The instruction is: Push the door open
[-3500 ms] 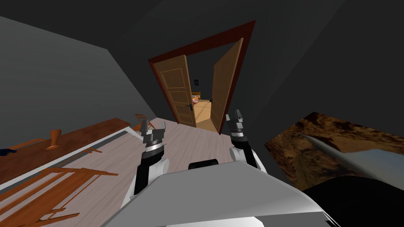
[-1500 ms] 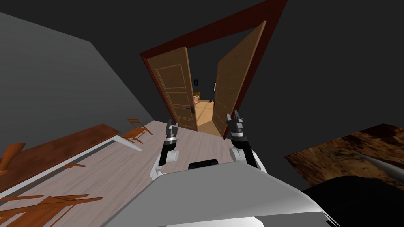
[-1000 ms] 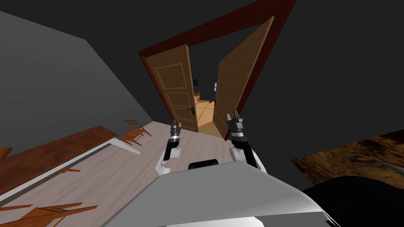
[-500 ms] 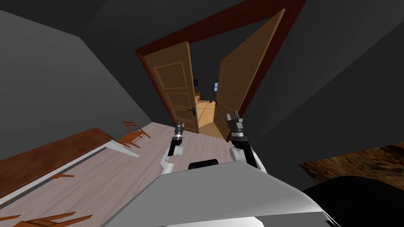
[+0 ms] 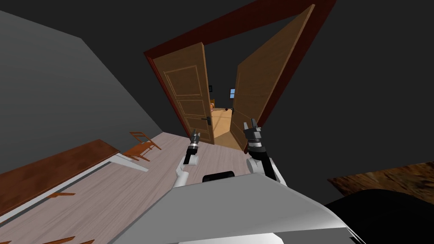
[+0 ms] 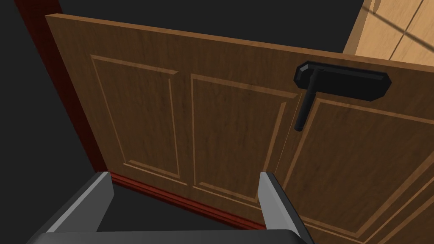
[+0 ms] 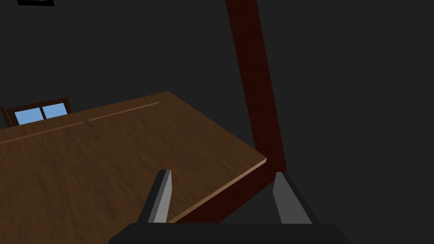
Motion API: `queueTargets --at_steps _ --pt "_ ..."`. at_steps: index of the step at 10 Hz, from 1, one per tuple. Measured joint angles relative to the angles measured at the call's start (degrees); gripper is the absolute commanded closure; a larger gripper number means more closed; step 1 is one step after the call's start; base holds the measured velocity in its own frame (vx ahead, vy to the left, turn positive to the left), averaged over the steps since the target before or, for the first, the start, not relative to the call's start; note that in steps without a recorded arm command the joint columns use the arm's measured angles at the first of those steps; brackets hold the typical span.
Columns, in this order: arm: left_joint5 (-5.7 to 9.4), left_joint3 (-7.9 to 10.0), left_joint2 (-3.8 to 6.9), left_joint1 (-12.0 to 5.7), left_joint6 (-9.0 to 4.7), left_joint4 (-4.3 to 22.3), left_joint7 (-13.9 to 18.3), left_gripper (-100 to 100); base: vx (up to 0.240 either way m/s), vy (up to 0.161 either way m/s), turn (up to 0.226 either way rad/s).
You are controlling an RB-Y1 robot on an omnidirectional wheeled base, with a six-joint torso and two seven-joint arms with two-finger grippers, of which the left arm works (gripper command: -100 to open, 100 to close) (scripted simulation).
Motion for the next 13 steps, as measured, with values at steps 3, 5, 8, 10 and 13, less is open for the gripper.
queueTargets --at_steps 3,5,8,10,13 --pt "-0.36 -0.77 0.02 -3.08 -0.56 5.69 0.18 -100 0.101 0.069 -0.018" --pt "-0.63 -1.32 -0.08 -4.96 -0.22 8.5 0.19 -100 0.095 0.054 -0.016" --pt "-0.93 -2.05 0.02 -7.94 0.23 13.03 0.5 -100 0.105 0.075 -0.019" --pt "-1.23 -2.57 -0.33 -9.76 0.14 16.19 0.4 -100 0.097 0.062 -0.015" --pt "-1.57 -3.33 -0.43 -12.38 0.28 20.59 0.56 -100 0.089 0.061 -0.017"
